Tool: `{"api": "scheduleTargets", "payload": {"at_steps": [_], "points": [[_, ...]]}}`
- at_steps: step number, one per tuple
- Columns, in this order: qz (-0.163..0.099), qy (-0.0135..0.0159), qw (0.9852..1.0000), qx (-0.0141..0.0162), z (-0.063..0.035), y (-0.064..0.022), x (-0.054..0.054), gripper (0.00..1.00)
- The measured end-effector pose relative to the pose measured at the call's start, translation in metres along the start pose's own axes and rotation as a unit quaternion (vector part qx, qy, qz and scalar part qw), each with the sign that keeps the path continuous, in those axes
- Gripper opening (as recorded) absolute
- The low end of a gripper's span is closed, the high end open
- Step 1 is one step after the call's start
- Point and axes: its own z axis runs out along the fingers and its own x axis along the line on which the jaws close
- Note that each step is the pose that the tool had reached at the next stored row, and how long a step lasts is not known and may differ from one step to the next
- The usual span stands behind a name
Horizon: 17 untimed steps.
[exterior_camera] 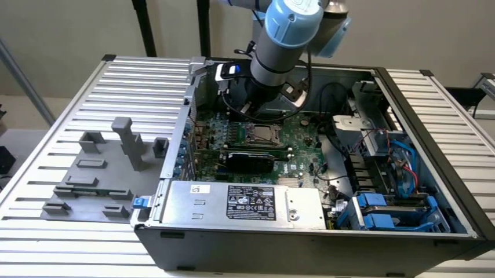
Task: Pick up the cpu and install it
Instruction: 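Install the first cpu locking lever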
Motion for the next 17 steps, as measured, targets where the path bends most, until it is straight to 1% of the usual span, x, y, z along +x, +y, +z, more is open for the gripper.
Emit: {"api": "scheduleTargets", "payload": {"at_steps": [6, 9, 14, 17], "points": [[0.002, -0.0054, 1.0, -0.0046, 0.0012, 0.0003, 0.002, 0.11], [0.003, -0.0078, 0.9999, -0.0068, 0.001, 0.0022, 0.004, 0.11], [0.005, -0.0106, 0.9999, -0.0091, 0.0006, 0.0069, 0.009, 0.11], [0.005, -0.0117, 0.9999, -0.0101, 0.0006, 0.0092, 0.012, 0.11]]}}
